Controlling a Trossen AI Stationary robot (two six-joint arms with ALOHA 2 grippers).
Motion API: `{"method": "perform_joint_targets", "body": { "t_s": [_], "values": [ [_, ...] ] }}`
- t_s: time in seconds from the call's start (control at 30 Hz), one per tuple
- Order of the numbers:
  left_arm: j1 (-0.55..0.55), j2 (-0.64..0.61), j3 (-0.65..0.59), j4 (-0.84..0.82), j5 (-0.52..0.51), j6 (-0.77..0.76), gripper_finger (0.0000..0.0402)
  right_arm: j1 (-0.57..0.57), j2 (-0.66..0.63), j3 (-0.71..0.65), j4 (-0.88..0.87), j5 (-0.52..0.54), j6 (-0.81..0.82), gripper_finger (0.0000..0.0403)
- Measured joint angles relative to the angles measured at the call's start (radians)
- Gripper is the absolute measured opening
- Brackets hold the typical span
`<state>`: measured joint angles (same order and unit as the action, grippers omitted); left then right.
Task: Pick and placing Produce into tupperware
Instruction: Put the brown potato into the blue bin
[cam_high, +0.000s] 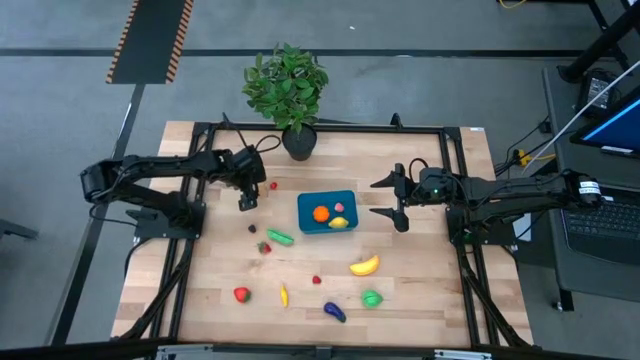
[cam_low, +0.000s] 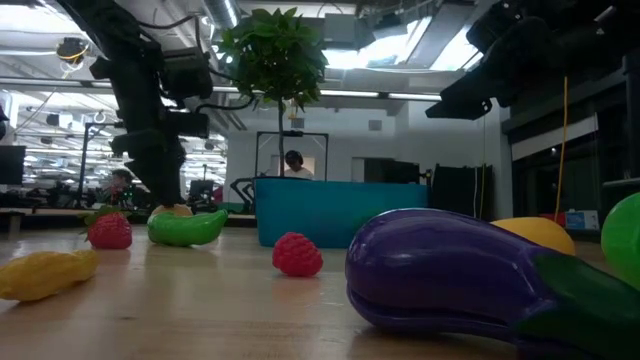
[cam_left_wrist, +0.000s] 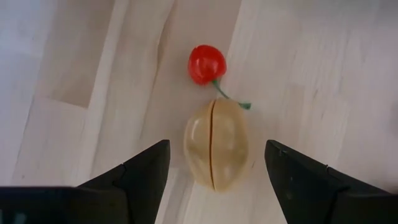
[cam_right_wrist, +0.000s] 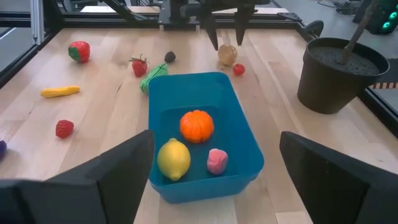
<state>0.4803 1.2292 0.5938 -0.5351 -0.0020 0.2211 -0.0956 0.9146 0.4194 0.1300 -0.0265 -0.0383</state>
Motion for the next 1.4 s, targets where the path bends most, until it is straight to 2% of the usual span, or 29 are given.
{"method": "perform_joint_targets", "body": {
  "t_s": [0.13,0.47,0.73,1.0,1.4],
  "values": [
    [-0.001,0.056,0.000,0.037,0.040,0.000,0.0256,0.000,0.000,0.000,0.000,0.000,0.000,0.0348],
    [-0.001,0.189,0.001,0.060,0.047,-0.001,0.0256,0.000,0.000,0.000,0.000,0.000,0.000,0.0348],
    [-0.005,0.172,-0.002,0.092,0.040,-0.001,0.0233,0.000,0.000,0.000,0.001,0.000,0.000,0.0348],
    [-0.005,0.170,-0.001,0.087,0.039,-0.036,0.0169,0.000,0.000,0.000,0.001,0.000,-0.018,0.0348],
    [-0.010,0.148,-0.002,0.044,0.052,-0.171,0.0167,0.000,0.000,0.000,0.001,0.000,-0.018,0.0348]
  ]
}}
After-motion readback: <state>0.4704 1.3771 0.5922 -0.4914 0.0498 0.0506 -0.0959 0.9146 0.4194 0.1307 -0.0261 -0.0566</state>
